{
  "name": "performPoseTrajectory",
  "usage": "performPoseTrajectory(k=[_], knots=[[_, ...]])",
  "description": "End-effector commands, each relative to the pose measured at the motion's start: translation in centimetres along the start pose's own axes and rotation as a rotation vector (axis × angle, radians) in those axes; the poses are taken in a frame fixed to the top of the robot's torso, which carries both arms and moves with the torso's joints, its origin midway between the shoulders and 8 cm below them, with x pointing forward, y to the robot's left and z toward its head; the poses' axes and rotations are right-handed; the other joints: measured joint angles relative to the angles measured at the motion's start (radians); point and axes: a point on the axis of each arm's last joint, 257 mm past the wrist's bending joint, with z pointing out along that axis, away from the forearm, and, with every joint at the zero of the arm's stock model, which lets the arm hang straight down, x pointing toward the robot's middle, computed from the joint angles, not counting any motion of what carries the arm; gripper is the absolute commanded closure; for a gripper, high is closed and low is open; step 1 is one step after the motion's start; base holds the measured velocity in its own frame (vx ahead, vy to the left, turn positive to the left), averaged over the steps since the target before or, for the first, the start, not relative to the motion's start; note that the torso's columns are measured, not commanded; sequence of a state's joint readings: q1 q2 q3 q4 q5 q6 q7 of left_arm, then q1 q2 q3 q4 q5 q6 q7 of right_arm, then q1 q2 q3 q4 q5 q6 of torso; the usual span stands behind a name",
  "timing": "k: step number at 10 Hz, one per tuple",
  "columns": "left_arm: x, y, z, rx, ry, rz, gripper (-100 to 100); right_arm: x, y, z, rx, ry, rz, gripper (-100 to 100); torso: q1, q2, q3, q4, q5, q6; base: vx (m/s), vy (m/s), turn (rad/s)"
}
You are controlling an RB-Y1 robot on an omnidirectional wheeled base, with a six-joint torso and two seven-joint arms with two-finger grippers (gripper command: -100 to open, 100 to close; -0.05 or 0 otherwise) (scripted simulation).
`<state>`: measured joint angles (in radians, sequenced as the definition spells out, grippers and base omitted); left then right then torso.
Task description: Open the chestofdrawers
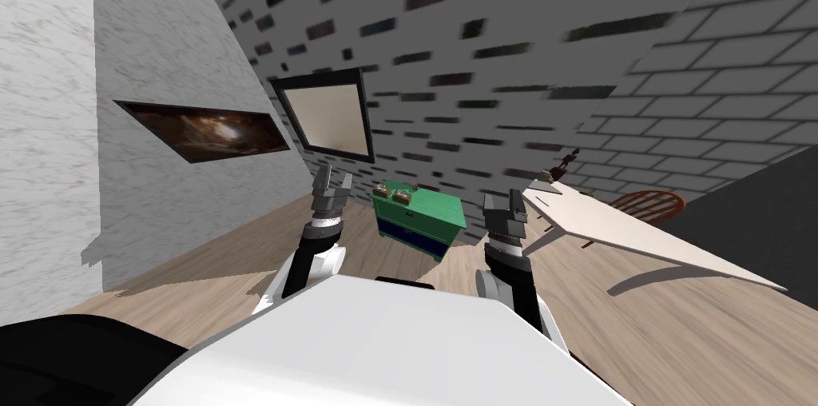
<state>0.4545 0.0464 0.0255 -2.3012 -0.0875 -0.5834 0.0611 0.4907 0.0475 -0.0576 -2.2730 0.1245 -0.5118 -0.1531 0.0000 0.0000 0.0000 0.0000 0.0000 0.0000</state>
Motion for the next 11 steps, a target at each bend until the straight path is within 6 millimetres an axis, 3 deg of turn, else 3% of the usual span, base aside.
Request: performPoseTrajectory(k=[1,9,10,11], knots=[[0.0,0.0,0.0,0.0,0.0,0.0,0,0.0,0.0,0.0,0.0,0.0,0.0,0,0.0,0.04,-0.082,0.041,0.0,0.0,0.0,0.0,0.0],[0.0,0.0,0.0,0.0,0.0,0.0,0,0.0,0.0,0.0,0.0,0.0,0.0,0,0.0,0.618,-1.234,0.617,0.0,0.0,0.0,0.0,0.0],[0.0,0.0,0.0,0.0,0.0,0.0,0,0.8,-1.2,-0.2,0.034,0.057,-0.037,-100,0.0,0.691,-1.382,0.691,0.0,0.0,0.023,0.019,0.028],[0.0,0.0,0.0,0.0,0.0,0.0,0,1.4,-2.4,-0.5,0.069,0.091,-0.067,-100,0.001,0.724,-1.451,0.724,0.0,0.0,0.055,0.047,0.051]])
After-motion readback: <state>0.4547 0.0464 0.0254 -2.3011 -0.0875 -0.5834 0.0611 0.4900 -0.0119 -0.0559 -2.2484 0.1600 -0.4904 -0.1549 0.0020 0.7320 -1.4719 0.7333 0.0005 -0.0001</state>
